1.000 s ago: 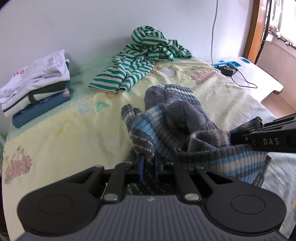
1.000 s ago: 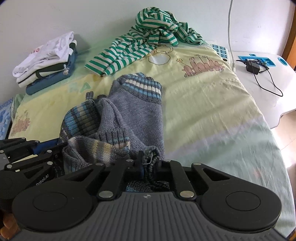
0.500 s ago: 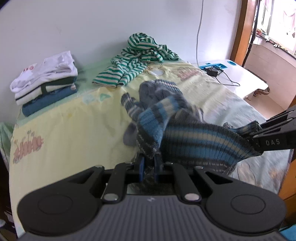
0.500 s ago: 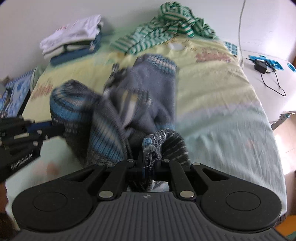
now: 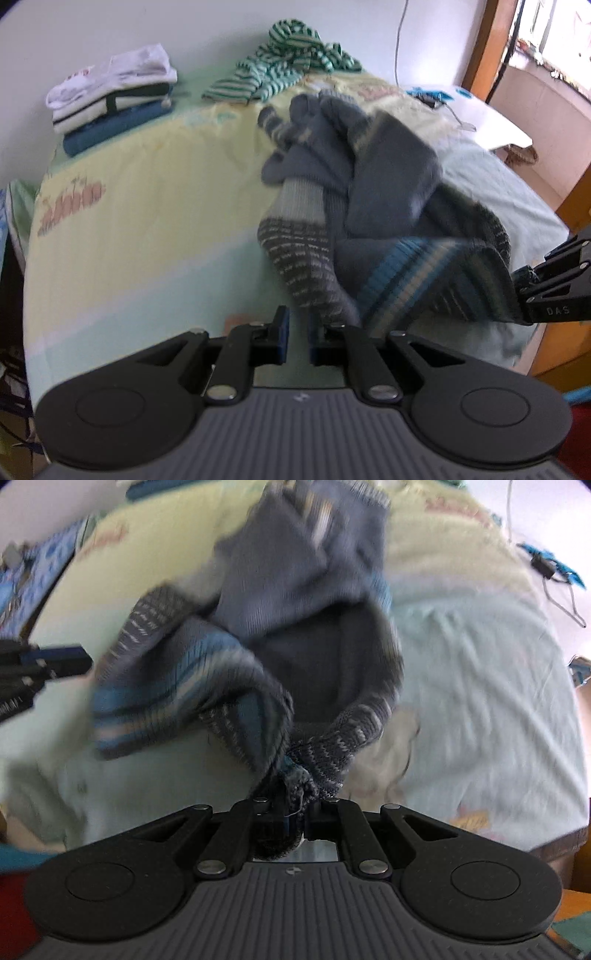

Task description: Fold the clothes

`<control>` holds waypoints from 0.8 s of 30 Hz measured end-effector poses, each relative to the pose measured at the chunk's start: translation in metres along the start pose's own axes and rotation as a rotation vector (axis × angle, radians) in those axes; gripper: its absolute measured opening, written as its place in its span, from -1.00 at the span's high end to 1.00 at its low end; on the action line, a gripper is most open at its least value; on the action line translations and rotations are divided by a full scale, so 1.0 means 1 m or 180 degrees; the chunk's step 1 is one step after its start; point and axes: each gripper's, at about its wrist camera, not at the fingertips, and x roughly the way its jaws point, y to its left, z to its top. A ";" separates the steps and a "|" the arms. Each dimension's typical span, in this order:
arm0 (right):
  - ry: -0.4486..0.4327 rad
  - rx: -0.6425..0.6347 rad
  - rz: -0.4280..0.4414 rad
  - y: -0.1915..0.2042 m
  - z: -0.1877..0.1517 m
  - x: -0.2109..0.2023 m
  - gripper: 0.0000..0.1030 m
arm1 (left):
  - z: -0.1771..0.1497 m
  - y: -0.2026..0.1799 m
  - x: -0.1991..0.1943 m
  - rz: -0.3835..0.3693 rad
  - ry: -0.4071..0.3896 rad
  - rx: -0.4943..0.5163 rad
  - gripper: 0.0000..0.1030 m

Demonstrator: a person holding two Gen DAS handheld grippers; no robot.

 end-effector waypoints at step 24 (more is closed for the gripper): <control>-0.1157 -0.0367 -0.0309 0.021 0.115 0.005 0.44 | 0.067 -0.029 0.084 0.0131 -0.0017 0.0490 0.22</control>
